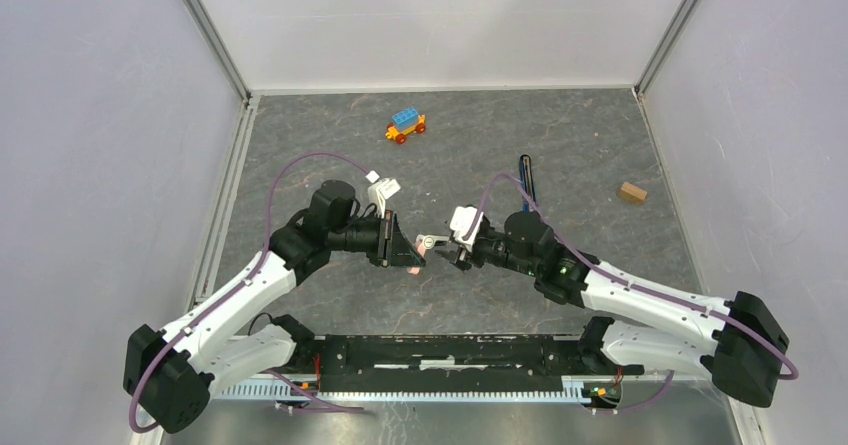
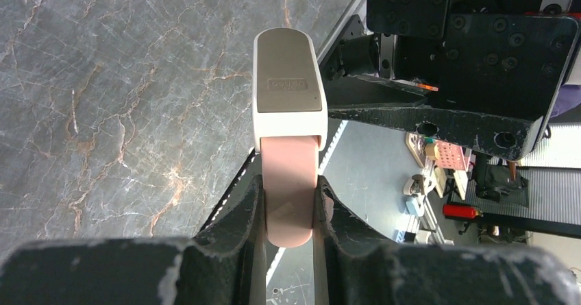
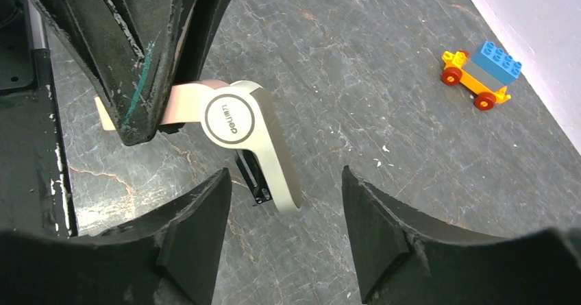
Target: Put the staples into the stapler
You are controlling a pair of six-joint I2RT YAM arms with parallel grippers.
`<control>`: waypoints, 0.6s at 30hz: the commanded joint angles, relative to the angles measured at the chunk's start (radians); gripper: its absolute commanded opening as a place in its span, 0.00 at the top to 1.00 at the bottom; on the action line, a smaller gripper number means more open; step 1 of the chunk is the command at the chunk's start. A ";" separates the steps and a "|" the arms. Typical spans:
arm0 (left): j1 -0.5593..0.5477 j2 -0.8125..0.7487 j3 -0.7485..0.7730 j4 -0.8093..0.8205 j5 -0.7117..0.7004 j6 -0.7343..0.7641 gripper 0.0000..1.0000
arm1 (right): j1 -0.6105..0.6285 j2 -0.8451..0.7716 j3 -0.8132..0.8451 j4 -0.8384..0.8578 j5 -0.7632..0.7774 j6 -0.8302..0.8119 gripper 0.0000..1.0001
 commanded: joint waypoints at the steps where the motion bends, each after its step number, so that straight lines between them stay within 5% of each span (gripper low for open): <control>1: 0.000 0.001 0.053 -0.007 0.045 0.068 0.98 | 0.017 0.023 0.035 0.059 -0.020 -0.032 0.37; 11: 0.002 0.082 0.117 -0.077 0.082 0.083 0.98 | 0.027 0.014 -0.016 0.107 -0.022 -0.022 0.75; 18: 0.040 0.089 0.223 -0.172 -0.060 0.144 0.70 | 0.028 -0.014 -0.083 0.110 -0.059 0.027 0.84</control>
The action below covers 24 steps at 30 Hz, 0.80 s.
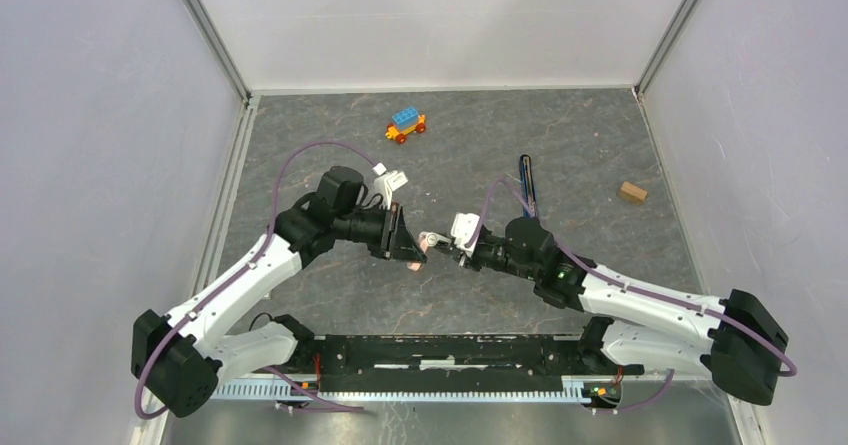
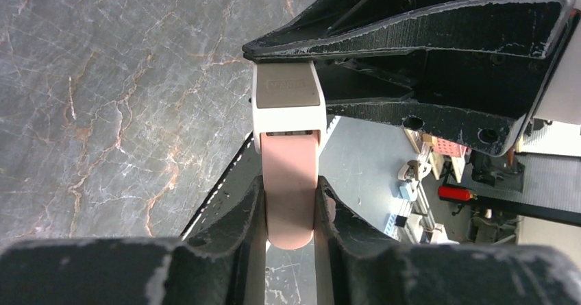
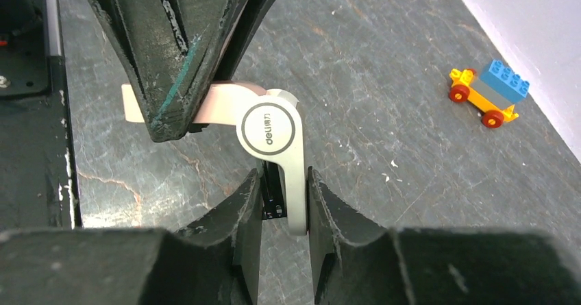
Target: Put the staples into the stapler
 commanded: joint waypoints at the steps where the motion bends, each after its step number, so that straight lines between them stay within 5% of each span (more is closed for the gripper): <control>1: 0.031 -0.004 0.105 -0.029 -0.083 0.100 0.67 | 0.005 -0.036 -0.056 0.043 -0.039 0.053 0.84; 9: 0.037 -0.003 0.167 -0.146 -0.197 0.247 0.48 | 0.005 -0.023 -0.029 -0.017 0.119 0.205 0.87; 15: 0.036 -0.113 0.102 -0.064 -0.356 0.287 0.33 | -0.005 0.066 0.075 -0.139 0.163 0.483 0.86; 24: 0.034 -0.220 -0.029 0.124 -0.380 0.081 0.17 | -0.060 0.097 0.059 -0.048 0.226 0.883 0.84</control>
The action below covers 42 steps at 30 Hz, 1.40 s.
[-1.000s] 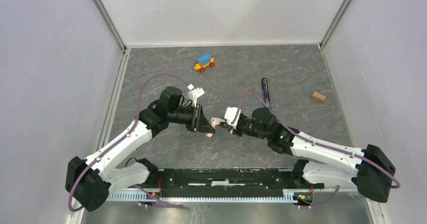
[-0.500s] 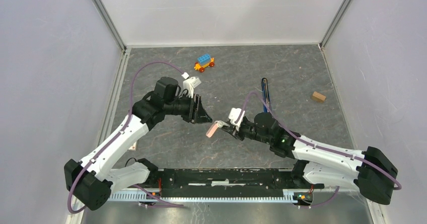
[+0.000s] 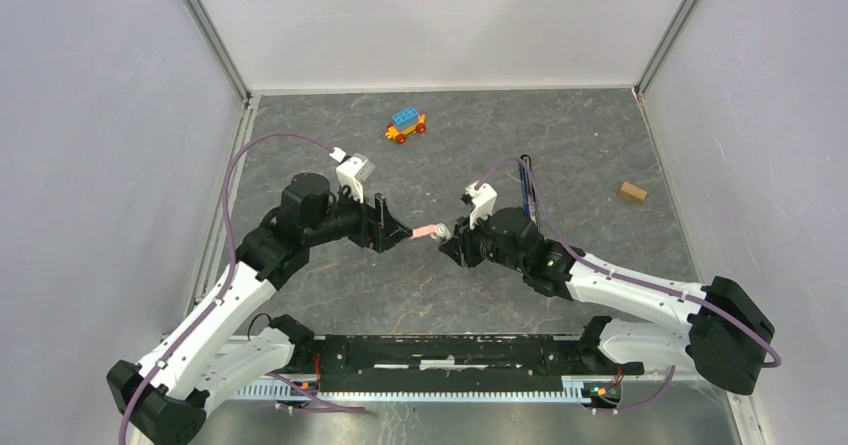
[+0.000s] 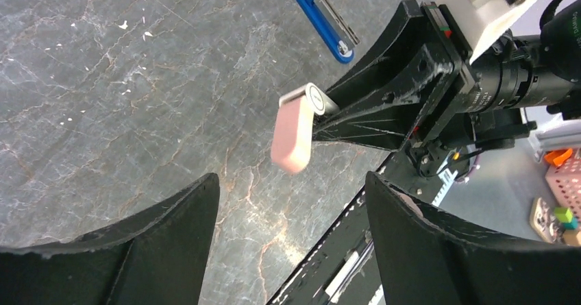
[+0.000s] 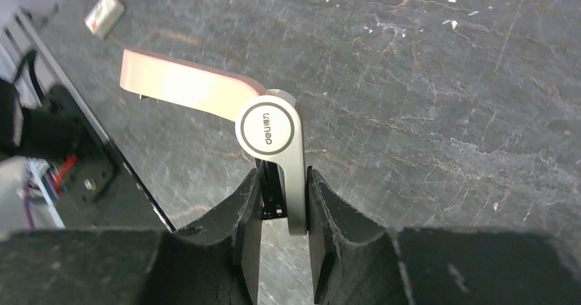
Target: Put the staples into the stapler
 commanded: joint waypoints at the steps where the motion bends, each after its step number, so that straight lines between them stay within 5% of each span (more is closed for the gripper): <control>1: 0.000 -0.017 -0.065 0.156 -0.021 -0.124 0.16 | -0.013 0.001 0.014 0.100 0.081 0.253 0.84; 14: -0.009 0.012 -0.208 0.514 -0.077 -0.324 0.15 | -0.013 0.029 -0.055 0.276 0.126 0.363 0.84; 42: -0.009 0.258 -0.180 0.671 -0.155 -0.222 0.37 | -0.012 0.061 -0.096 0.399 0.040 0.394 0.87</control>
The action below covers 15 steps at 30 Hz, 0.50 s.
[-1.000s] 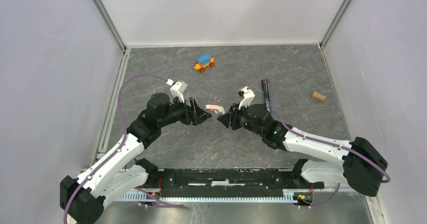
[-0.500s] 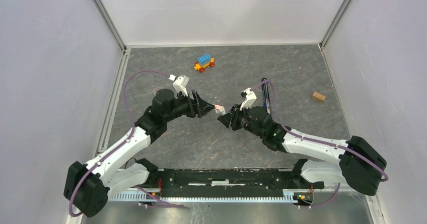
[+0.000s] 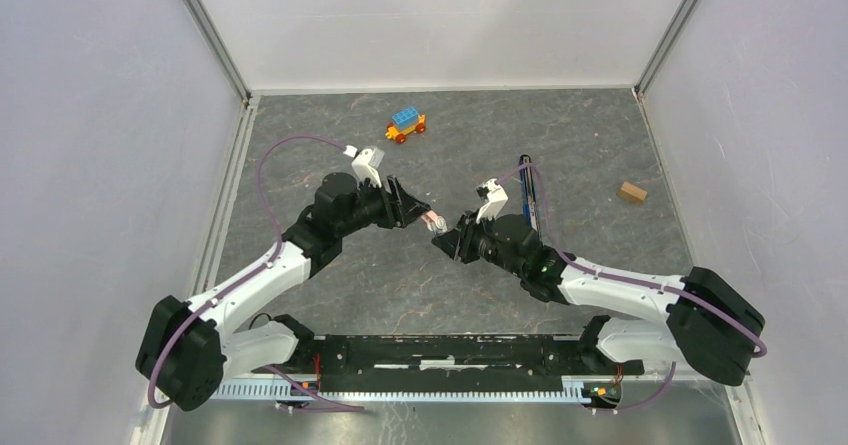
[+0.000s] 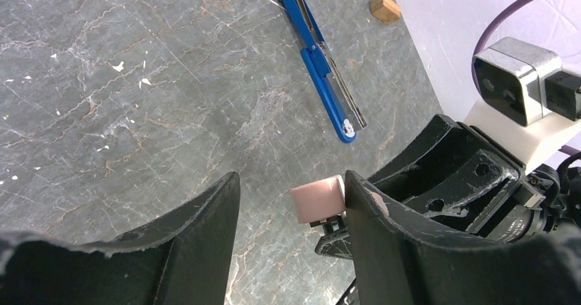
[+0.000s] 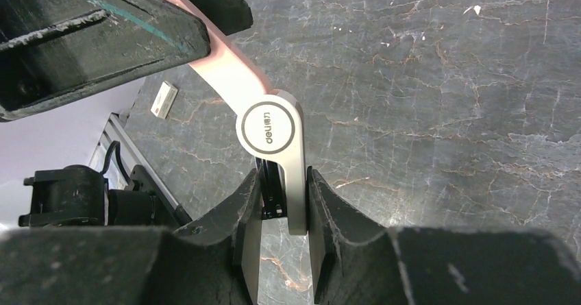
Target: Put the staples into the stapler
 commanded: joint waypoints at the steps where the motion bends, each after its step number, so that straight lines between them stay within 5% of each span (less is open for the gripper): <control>1: -0.002 0.016 0.024 0.079 -0.049 0.066 0.37 | -0.001 0.000 0.002 0.115 -0.035 0.024 0.87; 15: -0.002 -0.037 0.037 -0.019 -0.002 0.000 0.17 | -0.006 0.028 0.007 0.142 0.022 0.087 0.88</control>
